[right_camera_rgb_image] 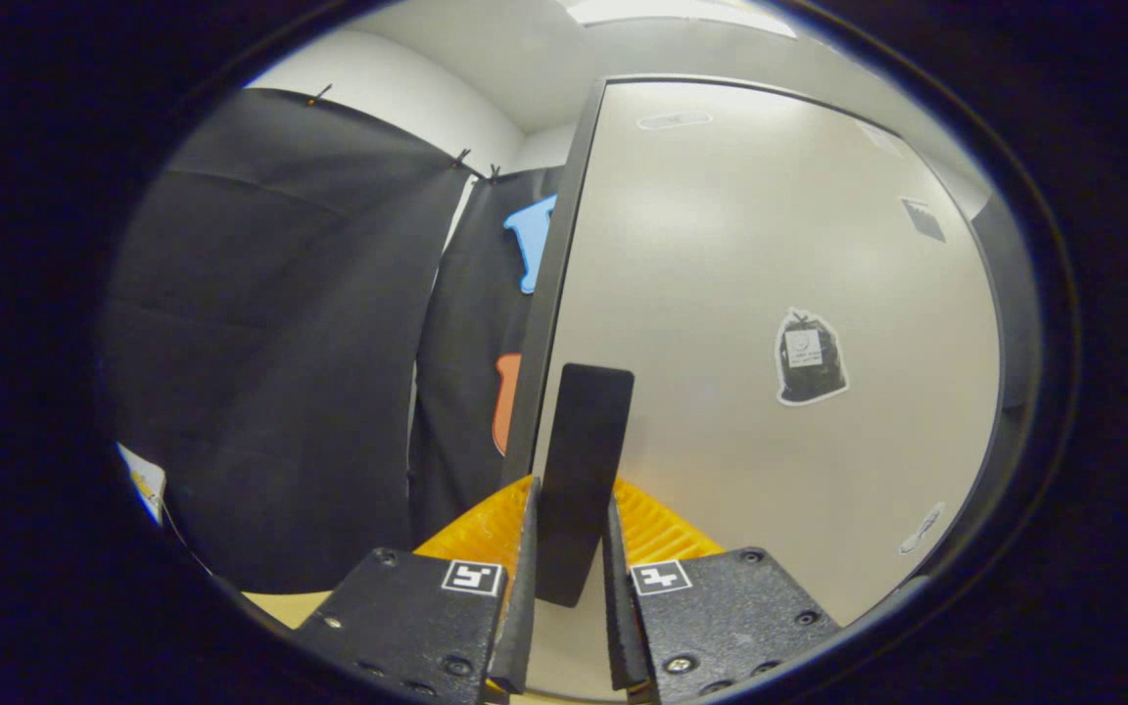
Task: Open the cabinet door with the right hand, grasp the bottle in the cabinet with the left hand and place it on the coaster, then close the cabinet door with the right hand.
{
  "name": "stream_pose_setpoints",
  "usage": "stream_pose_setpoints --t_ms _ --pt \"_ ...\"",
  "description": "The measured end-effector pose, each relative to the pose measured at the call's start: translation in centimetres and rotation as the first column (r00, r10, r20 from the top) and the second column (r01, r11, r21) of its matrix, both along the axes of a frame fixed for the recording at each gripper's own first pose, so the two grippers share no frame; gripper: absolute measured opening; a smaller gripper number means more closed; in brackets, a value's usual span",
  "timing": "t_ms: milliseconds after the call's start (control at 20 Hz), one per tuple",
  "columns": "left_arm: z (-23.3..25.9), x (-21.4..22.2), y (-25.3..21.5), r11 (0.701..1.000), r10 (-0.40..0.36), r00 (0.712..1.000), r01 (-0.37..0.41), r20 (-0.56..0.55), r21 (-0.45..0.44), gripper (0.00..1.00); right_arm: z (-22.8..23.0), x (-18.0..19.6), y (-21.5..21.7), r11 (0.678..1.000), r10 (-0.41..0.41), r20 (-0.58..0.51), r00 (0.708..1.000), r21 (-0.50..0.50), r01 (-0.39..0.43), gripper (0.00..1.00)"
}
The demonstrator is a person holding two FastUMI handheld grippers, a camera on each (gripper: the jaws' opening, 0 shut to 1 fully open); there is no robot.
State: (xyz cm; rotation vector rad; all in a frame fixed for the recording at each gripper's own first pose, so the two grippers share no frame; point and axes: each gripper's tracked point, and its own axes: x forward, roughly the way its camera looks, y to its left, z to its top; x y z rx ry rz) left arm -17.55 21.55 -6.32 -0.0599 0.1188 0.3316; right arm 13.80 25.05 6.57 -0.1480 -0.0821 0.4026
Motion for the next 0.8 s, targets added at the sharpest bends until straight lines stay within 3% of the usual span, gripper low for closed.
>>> stream_pose_setpoints --t_ms 250,550,800 --pt "-1.1 0.9 -1.0 0.997 -0.071 0.997 0.071 -0.009 -0.03 0.95 -0.2 -0.5 -0.1 1.0 0.031 -0.072 0.997 0.003 -0.031 0.24" --pt "-1.5 3.5 -1.5 0.983 -0.184 0.983 0.184 -0.029 0.013 0.95 0.0 -4.2 -0.2 0.995 0.1 -0.101 0.99 0.027 -0.098 0.23" --pt "-1.8 5.1 -3.8 0.949 -0.309 0.95 0.311 -0.041 0.056 0.95 -0.1 -7.4 -1.0 0.983 0.173 -0.123 0.977 0.081 -0.164 0.22"
